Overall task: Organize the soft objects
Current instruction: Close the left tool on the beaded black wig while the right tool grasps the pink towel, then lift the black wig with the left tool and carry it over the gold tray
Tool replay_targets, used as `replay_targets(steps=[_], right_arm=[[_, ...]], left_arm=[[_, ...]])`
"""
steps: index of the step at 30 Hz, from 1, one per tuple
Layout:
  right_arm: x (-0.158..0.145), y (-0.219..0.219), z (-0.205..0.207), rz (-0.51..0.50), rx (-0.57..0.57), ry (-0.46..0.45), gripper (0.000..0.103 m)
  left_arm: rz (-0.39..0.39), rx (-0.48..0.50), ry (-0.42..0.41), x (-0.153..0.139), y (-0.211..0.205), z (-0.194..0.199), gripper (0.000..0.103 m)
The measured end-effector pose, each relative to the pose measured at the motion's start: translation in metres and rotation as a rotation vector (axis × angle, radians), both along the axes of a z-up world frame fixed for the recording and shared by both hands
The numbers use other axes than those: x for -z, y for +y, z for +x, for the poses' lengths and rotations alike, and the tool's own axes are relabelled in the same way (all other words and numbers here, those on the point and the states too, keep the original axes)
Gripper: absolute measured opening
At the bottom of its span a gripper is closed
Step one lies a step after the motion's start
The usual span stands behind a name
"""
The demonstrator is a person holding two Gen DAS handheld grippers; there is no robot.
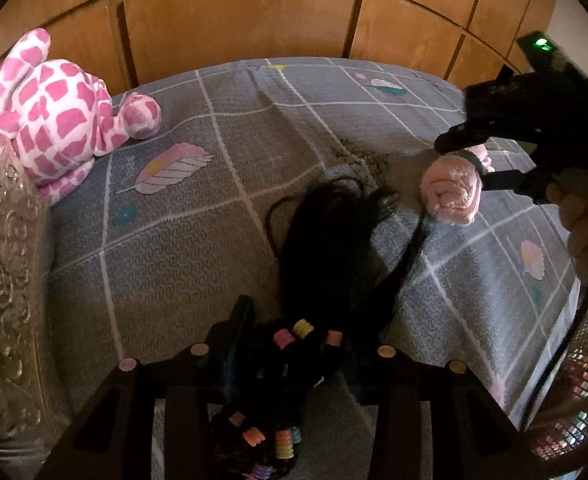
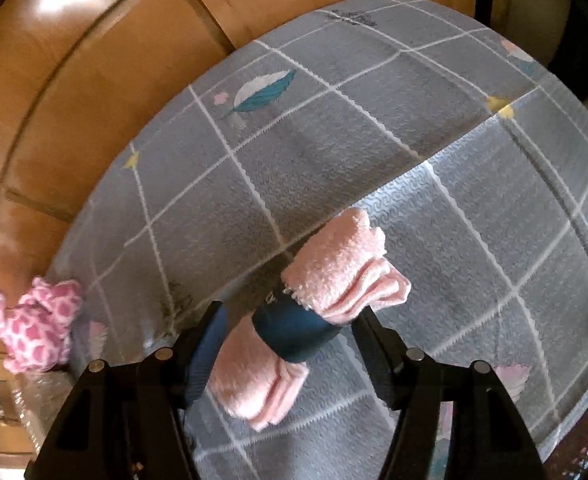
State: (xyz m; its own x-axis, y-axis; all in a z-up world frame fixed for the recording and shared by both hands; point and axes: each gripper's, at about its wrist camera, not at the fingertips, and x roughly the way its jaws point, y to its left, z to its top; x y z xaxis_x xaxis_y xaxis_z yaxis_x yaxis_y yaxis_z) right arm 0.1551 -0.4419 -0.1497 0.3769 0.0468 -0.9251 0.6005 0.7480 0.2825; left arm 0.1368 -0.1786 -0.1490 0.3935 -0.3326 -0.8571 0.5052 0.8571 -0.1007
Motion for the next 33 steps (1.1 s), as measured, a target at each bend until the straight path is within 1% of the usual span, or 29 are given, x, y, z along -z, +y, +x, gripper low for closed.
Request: replay_targets(steps=[1,2,3,5,7,9,10,11,12,13,14,16,17,19,20,22,23,24,27,28,29,33], right_arm=[[0.002,0.005,0.006,-0.03,-0.019,0.025,0.055],[0.004,0.008,0.009,-0.064,-0.047,0.053,0.054],[0.004,0.013,0.011,-0.107,-0.081,0.066,0.049],[-0.003,0.03,0.016,-0.208,-0.213,0.062,0.045],[-0.014,0.052,0.011,-0.269,-0.393,0.031,0.045],[-0.018,0.064,0.003,-0.244,-0.516,0.003,0.045],[-0.016,0.069,-0.003,-0.249,-0.572,0.009,0.045],[-0.012,0.073,-0.007,-0.295,-0.608,0.035,0.045],[-0.003,0.076,-0.009,-0.37,-0.623,0.083,0.046],[0.004,0.074,-0.011,-0.402,-0.624,0.089,0.047],[0.006,0.07,-0.013,-0.386,-0.618,0.054,0.049],[0.009,0.054,-0.015,-0.322,-0.571,0.036,0.054],[0.011,0.048,-0.014,-0.302,-0.558,0.031,0.059],[0.012,0.037,-0.017,-0.297,-0.55,0.021,0.059],[0.01,0.028,-0.021,-0.302,-0.523,0.018,0.059],[0.012,0.013,-0.02,-0.248,-0.476,0.003,0.057],[0.012,0.013,-0.019,-0.243,-0.477,0.003,0.056],[0.012,0.015,-0.018,-0.265,-0.491,0.004,0.056],[0.014,0.039,-0.016,-0.378,-0.55,0.009,0.056],[0.013,0.041,-0.016,-0.386,-0.552,0.008,0.056],[0.006,0.045,-0.025,-0.374,-0.544,0.007,0.056],[0.002,0.024,-0.022,-0.22,-0.452,0.0,0.057]], left_arm=[[-0.001,0.0,0.0,0.0,-0.001,0.0,0.041],[-0.002,0.002,-0.001,0.0,0.0,0.0,0.041],[-0.004,0.006,-0.001,0.0,0.0,0.0,0.041],[-0.011,0.011,-0.001,0.001,0.002,0.0,0.041],[-0.019,0.013,0.003,0.001,0.003,0.0,0.041],[-0.032,0.008,0.011,0.001,0.004,0.002,0.041],[-0.034,0.005,0.013,0.001,0.005,0.002,0.041],[-0.034,0.003,0.015,0.001,0.004,0.002,0.041],[-0.032,0.001,0.015,0.0,0.004,0.003,0.041],[-0.029,0.0,0.015,0.0,0.004,0.002,0.041],[-0.029,-0.002,0.015,0.0,0.004,0.002,0.041],[-0.024,-0.004,0.017,-0.001,0.002,0.003,0.041],[-0.017,0.0,0.016,-0.001,0.001,0.003,0.04],[-0.009,0.002,0.011,-0.001,0.0,0.004,0.039],[-0.007,0.004,0.008,-0.001,0.0,0.004,0.038],[-0.006,-0.001,0.006,-0.001,0.0,0.005,0.038],[-0.003,-0.003,0.004,-0.001,0.0,0.005,0.037],[0.0,-0.005,0.002,-0.001,-0.001,0.005,0.037],[0.012,-0.01,-0.008,0.0,-0.004,0.003,0.037],[0.016,-0.011,-0.011,0.0,-0.004,0.003,0.037],[0.019,-0.013,-0.012,0.0,-0.005,0.003,0.037],[0.025,-0.021,-0.008,0.001,-0.007,0.003,0.038]])
